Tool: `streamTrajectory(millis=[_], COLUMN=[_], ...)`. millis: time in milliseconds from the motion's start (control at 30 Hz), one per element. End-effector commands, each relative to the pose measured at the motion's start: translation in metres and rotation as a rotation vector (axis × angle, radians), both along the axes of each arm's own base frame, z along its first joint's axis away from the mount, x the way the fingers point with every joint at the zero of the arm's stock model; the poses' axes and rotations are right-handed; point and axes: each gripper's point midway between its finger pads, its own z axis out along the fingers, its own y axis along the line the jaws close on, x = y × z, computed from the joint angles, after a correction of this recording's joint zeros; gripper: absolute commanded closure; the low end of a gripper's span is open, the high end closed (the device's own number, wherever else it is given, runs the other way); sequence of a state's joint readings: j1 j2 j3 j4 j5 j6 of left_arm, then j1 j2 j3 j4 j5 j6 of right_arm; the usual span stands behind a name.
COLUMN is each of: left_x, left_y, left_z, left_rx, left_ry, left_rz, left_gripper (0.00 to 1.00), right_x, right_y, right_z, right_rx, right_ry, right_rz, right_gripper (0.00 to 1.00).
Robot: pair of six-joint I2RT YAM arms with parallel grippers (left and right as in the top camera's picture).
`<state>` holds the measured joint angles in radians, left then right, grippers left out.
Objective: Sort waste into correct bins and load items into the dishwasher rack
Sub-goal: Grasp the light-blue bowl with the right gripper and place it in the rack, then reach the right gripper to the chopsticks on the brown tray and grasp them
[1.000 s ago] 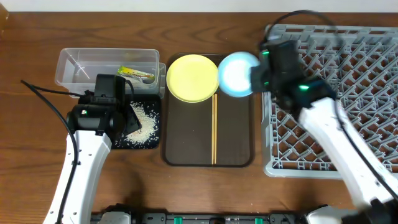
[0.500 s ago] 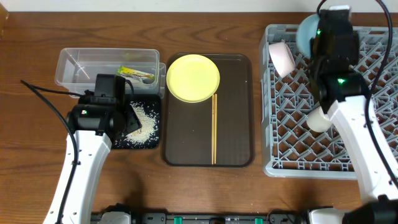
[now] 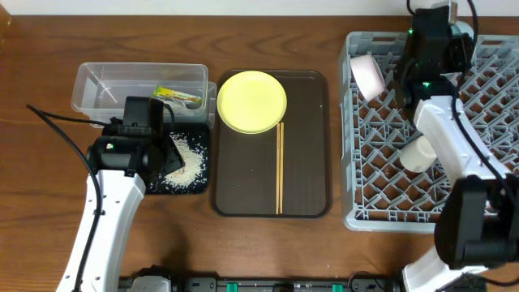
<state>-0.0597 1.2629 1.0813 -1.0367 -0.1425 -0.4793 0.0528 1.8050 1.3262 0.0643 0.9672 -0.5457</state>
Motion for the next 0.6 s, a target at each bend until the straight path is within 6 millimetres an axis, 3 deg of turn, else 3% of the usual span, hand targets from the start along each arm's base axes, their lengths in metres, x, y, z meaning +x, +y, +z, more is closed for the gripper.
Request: streamTrajectory(millis=[0, 567], left_x=[0.0, 0.001], left_y=[0.005, -0.002], left_z=[0.002, 0.001], left_rx=[0.017, -0.023], left_ry=[-0.006, -0.011], left_rz=[0.027, 0.016], left_gripper=[0.27, 0.27], right_x=[0.002, 0.017], right_y=[-0.011, -0.001], right_z=[-0.013, -0.056], right_rx=[-0.03, -0.033], right_ry=[0.034, 0.063], right_rz=[-0.045, -0.054], right_gripper=[0.99, 0.99])
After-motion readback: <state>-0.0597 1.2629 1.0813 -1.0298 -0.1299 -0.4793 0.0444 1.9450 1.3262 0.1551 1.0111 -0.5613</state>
